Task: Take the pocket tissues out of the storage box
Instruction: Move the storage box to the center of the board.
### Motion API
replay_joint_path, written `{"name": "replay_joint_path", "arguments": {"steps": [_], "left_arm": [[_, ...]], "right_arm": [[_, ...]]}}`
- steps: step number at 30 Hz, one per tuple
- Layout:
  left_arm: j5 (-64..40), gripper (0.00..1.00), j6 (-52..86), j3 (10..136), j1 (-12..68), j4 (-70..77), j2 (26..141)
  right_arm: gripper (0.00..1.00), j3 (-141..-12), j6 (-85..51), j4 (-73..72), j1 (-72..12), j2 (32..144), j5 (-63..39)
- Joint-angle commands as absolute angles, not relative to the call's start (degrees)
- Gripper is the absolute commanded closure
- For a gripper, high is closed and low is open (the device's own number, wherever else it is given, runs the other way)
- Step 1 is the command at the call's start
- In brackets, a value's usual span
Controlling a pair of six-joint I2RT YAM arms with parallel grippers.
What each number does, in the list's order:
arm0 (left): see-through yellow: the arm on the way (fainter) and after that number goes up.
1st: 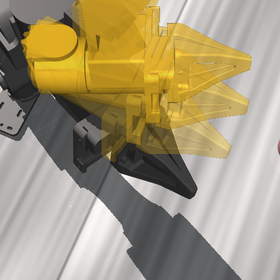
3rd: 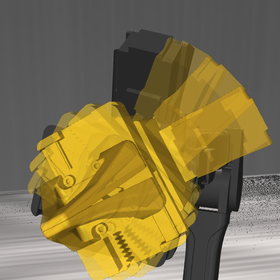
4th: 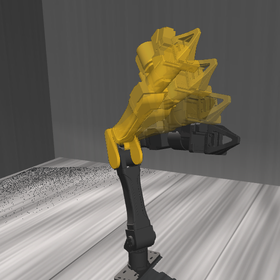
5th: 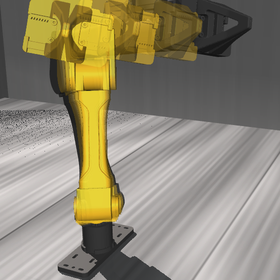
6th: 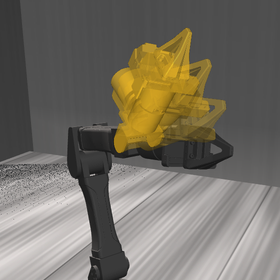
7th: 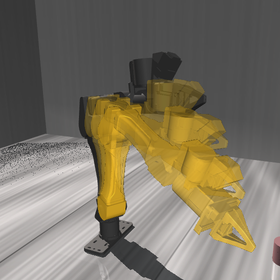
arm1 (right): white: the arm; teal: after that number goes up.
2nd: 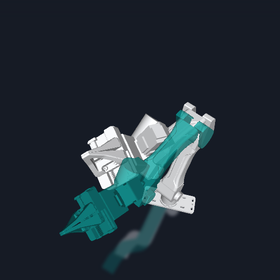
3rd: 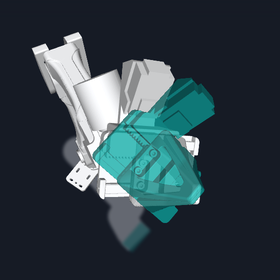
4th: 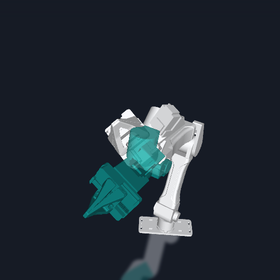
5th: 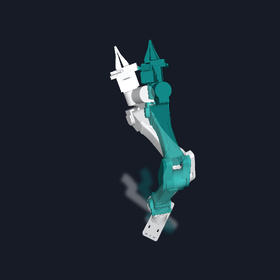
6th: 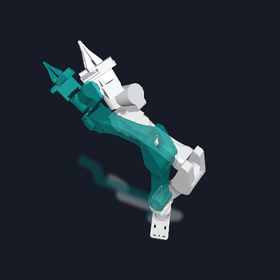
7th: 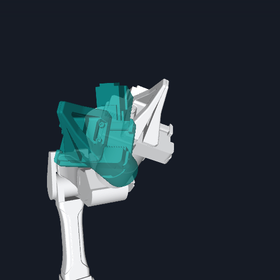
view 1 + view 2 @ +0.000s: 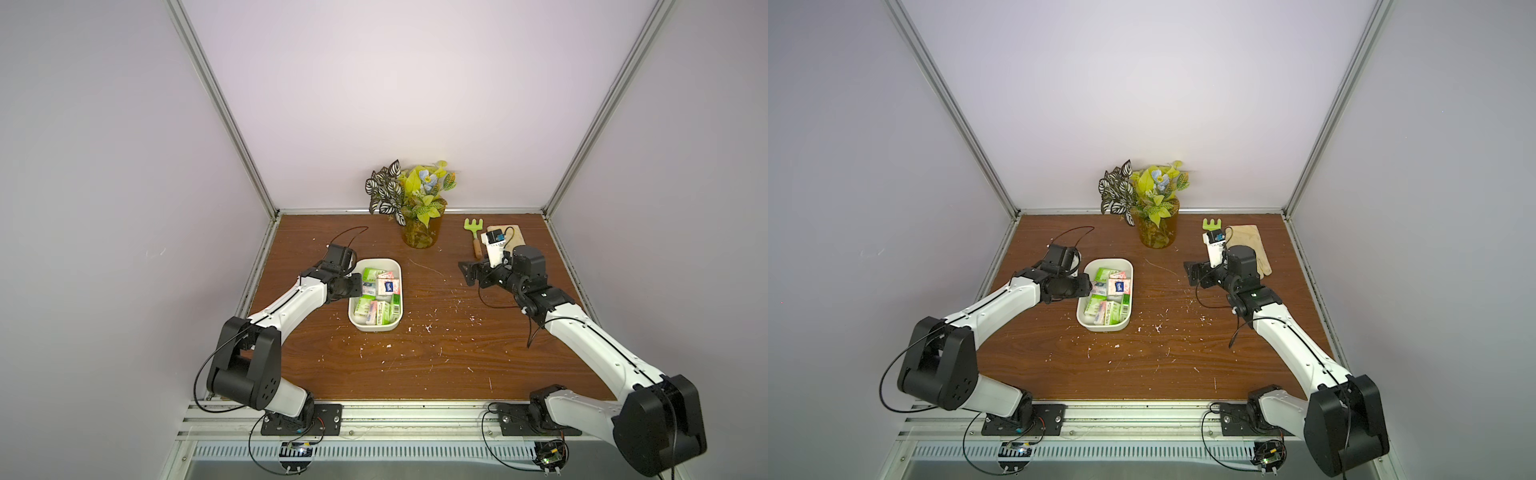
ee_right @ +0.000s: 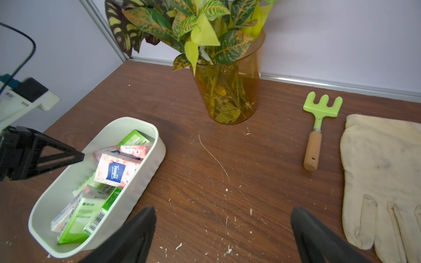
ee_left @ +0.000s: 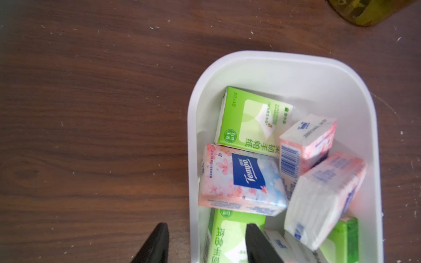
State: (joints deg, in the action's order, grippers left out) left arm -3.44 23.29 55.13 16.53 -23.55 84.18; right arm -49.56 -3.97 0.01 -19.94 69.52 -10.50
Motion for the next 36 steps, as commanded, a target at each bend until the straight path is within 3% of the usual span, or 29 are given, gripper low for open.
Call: {"name": "replay_joint_path", "arguments": {"steps": [1,7,13,17,23,36], "left_arm": [[-0.33,0.45,22.07,56.77,16.82,-25.04,80.63],[2.94,0.37,22.72,55.68,16.53,-21.41,73.27],[7.12,0.13,26.36,47.44,16.13,-11.60,65.06],[10.13,0.00,27.83,44.53,15.91,-9.50,61.66],[12.40,0.01,28.47,41.80,15.19,-9.62,58.11],[10.84,0.01,29.00,39.17,13.05,-9.97,56.45]], "right_arm": [[0.02,-56.38,2.18,5.80,-23.60,72.52,-8.72],[0.06,-66.53,8.94,12.83,-31.31,81.53,-6.70],[0.10,-73.93,19.27,15.32,-38.80,90.50,-3.48],[0.10,-73.95,26.96,10.41,-42.01,93.89,-7.45],[0.14,-76.32,36.68,6.87,-44.41,100.11,-12.85],[0.19,-85.13,44.64,10.28,-45.70,111.58,-11.07]]}}
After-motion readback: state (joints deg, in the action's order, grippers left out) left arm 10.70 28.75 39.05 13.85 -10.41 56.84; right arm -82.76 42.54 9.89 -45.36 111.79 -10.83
